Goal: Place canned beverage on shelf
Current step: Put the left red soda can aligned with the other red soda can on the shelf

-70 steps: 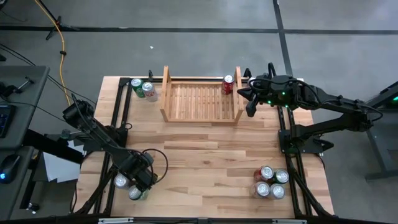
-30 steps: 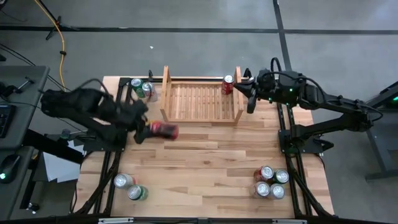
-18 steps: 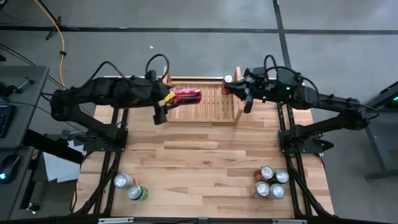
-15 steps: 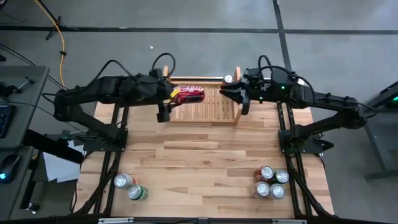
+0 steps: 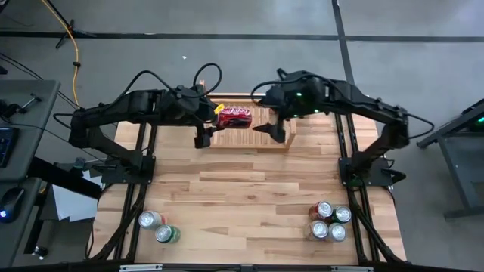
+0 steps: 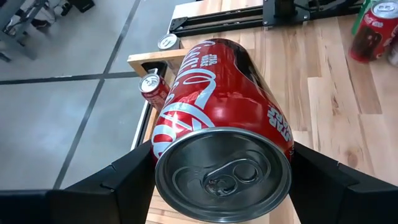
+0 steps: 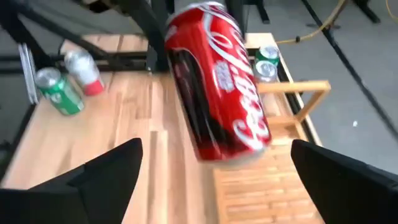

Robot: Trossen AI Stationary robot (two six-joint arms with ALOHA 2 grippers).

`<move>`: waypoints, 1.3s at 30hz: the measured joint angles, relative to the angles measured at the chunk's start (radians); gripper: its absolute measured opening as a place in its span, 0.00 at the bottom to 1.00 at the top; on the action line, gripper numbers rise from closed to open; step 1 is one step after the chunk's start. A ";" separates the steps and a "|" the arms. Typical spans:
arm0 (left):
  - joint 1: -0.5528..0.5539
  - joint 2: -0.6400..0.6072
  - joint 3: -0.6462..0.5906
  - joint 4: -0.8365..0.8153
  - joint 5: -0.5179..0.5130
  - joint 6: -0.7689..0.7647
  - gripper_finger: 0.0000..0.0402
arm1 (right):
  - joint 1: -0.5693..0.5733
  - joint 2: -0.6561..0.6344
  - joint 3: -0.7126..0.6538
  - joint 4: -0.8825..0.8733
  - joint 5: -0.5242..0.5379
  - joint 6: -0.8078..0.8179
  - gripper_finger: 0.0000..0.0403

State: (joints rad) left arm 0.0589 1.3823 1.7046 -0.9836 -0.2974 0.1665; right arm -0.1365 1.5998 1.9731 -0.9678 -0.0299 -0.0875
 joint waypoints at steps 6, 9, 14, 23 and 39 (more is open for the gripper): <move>0.000 0.000 -0.010 0.001 0.000 -0.040 0.69 | 0.000 0.133 0.148 -0.046 0.000 -0.137 0.99; 0.000 0.000 -0.011 0.000 0.000 -0.054 0.69 | 0.002 0.181 0.181 -0.051 0.000 -0.181 0.99; 0.000 0.000 -0.012 -0.002 0.001 -0.059 0.69 | 0.006 0.240 0.187 -0.053 0.004 -0.211 0.99; -0.001 0.000 -0.013 0.013 0.000 -0.036 0.69 | 0.007 0.287 0.187 -0.046 0.033 -0.148 0.98; 0.000 -0.016 -0.013 -0.040 -0.020 -0.010 0.90 | -0.002 0.269 0.187 -0.129 0.083 -0.120 0.72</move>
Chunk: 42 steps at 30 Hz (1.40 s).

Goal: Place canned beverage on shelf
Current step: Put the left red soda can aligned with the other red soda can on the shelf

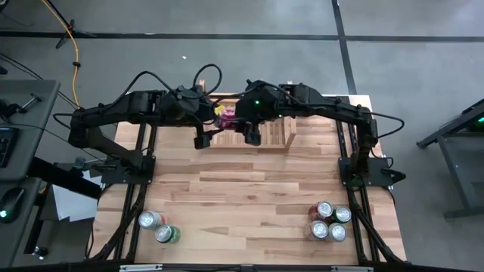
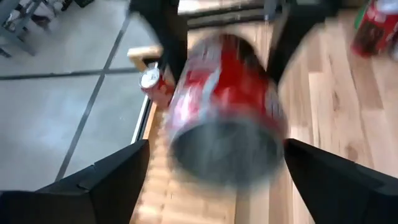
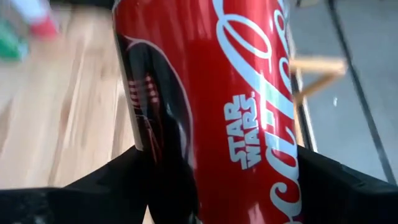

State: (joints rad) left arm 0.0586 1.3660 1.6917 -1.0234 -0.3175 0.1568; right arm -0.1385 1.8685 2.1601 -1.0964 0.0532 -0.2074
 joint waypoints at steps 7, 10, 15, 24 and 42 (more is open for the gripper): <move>0.000 -0.112 -0.071 -0.083 -0.030 -0.176 0.91 | -0.064 -0.059 -0.045 -0.205 -0.019 0.009 0.72; 0.000 -0.214 -0.222 0.044 -0.027 -0.259 0.91 | -0.086 -0.149 -0.177 -0.138 -0.057 0.039 0.72; -0.021 -0.406 -0.590 0.494 -0.011 -0.418 0.91 | -0.094 -0.377 -0.563 0.188 -0.082 0.206 0.72; -0.032 -0.353 -0.995 1.498 -0.001 -0.496 0.91 | -0.013 -0.565 -1.081 1.242 -0.028 0.599 0.72; 0.058 -0.113 -0.771 1.547 0.202 -0.450 0.91 | 0.056 -0.409 -0.982 1.302 -0.038 0.585 0.72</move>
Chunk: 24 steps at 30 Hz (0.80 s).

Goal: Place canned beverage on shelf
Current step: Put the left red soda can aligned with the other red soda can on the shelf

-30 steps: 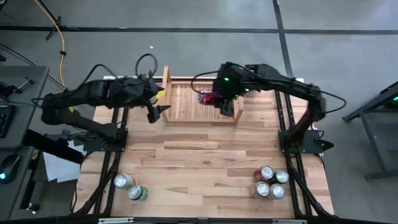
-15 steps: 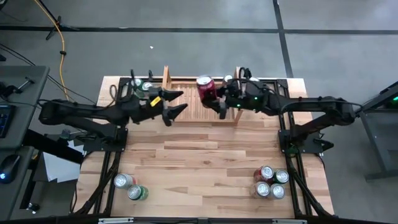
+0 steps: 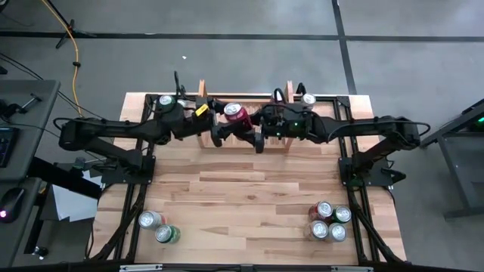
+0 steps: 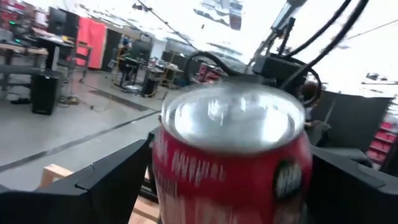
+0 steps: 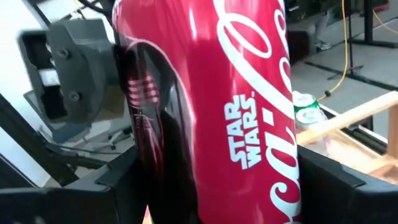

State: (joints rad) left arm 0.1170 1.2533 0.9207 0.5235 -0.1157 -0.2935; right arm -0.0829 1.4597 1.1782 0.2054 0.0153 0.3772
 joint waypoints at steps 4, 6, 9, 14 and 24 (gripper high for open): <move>0.000 0.006 0.002 -0.010 0.010 -0.004 0.89 | 0.001 0.001 0.000 -0.012 -0.003 0.007 0.72; 0.000 0.006 0.002 -0.007 0.007 -0.012 0.84 | 0.001 0.001 0.000 -0.009 -0.005 0.007 0.72; 0.001 0.005 0.002 -0.006 0.005 -0.012 0.71 | 0.000 0.001 0.000 -0.007 -0.008 0.008 0.72; 0.010 -0.001 0.002 -0.033 0.002 -0.010 0.70 | -0.003 -0.008 0.000 -0.051 -0.007 0.016 0.83; 0.014 -0.104 -0.001 -0.326 -0.170 0.143 0.70 | -0.046 -0.136 0.000 -0.305 -0.014 0.028 0.93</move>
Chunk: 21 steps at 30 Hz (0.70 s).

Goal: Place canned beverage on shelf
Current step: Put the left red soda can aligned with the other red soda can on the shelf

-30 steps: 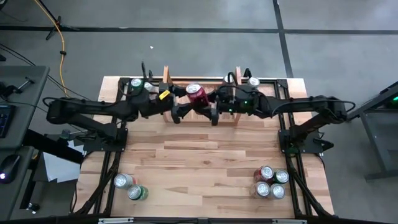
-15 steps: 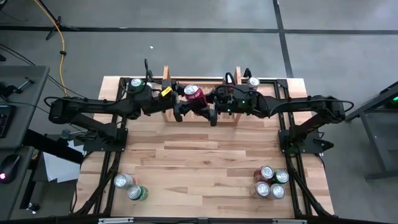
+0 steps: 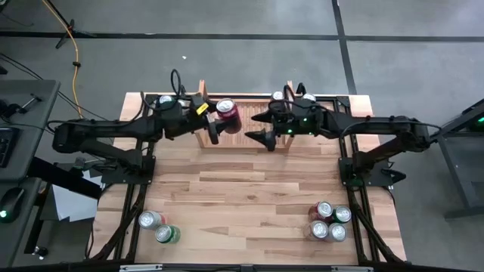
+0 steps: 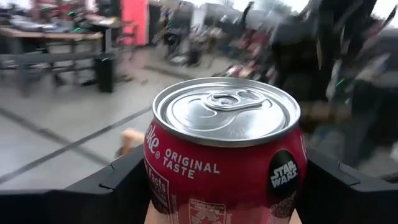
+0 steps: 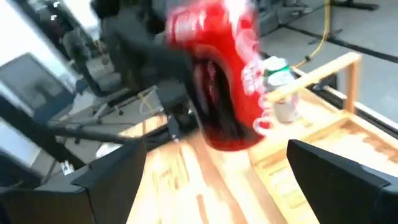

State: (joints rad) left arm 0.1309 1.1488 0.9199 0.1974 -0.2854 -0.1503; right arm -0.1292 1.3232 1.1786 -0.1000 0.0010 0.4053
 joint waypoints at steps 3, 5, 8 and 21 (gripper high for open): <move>-0.009 0.010 0.001 -0.078 -0.058 0.033 0.70 | -0.017 -0.022 0.010 -0.002 0.003 0.059 0.93; -0.016 0.043 0.001 -0.063 -0.075 0.041 0.70 | -0.024 -0.018 0.038 -0.015 0.003 0.094 0.93; -0.030 0.103 0.018 -0.076 -0.088 0.047 0.70 | -0.028 0.007 0.105 -0.083 0.009 0.115 0.93; -0.048 0.383 0.306 -0.283 -0.146 0.177 0.70 | -0.027 0.200 0.410 -0.539 0.076 0.064 0.93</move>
State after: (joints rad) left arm 0.0830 1.5315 1.2257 -0.0851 -0.4314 0.0263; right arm -0.1566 1.5237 1.5888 -0.6394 0.0768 0.4696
